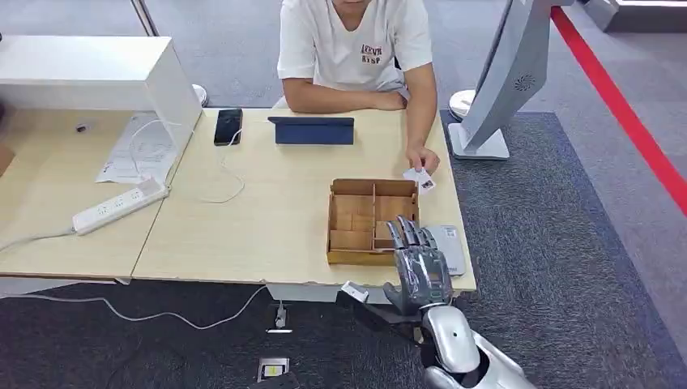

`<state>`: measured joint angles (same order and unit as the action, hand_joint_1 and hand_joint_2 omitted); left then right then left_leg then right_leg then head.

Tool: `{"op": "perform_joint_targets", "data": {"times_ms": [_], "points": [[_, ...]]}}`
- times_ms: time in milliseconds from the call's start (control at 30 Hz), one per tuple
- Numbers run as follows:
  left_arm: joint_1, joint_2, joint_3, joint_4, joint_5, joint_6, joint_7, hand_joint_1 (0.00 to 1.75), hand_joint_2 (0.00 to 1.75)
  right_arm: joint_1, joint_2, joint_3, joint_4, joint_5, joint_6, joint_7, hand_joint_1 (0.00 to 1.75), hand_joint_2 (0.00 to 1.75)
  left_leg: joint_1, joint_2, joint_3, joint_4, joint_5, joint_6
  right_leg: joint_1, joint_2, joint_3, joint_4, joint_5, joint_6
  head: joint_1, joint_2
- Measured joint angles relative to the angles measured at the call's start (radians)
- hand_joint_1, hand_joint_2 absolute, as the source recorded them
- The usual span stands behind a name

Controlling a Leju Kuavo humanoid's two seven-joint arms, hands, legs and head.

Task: Pass the card to the sensor for recognition and then transmit it.

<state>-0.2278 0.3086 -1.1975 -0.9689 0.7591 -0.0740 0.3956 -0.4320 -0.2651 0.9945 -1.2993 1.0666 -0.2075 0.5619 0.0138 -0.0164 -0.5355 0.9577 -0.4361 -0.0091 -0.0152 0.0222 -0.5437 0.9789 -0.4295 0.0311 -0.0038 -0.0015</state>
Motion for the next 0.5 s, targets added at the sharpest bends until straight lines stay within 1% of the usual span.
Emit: {"op": "perform_joint_targets", "data": {"times_ms": [333,500], "points": [[-0.004,-0.004,0.0,0.013,-0.015,-0.013,0.008,0.0,0.0,-0.026,0.01,0.026,0.066,-0.024,0.014,0.001,0.0,1.75,0.0,0.0,0.0,0.0,0.0,0.0,0.0,0.0,0.0,0.0,0.0,0.0,0.0,0.0],[-0.01,-0.007,0.002,0.021,-0.025,-0.025,0.019,0.0,0.0,-0.043,0.011,0.035,0.103,-0.025,0.047,0.01,0.0,1.75,0.0,0.0,0.0,0.0,0.0,0.0,0.0,0.0,0.0,0.0,0.0,0.0,0.0,0.0]]}}
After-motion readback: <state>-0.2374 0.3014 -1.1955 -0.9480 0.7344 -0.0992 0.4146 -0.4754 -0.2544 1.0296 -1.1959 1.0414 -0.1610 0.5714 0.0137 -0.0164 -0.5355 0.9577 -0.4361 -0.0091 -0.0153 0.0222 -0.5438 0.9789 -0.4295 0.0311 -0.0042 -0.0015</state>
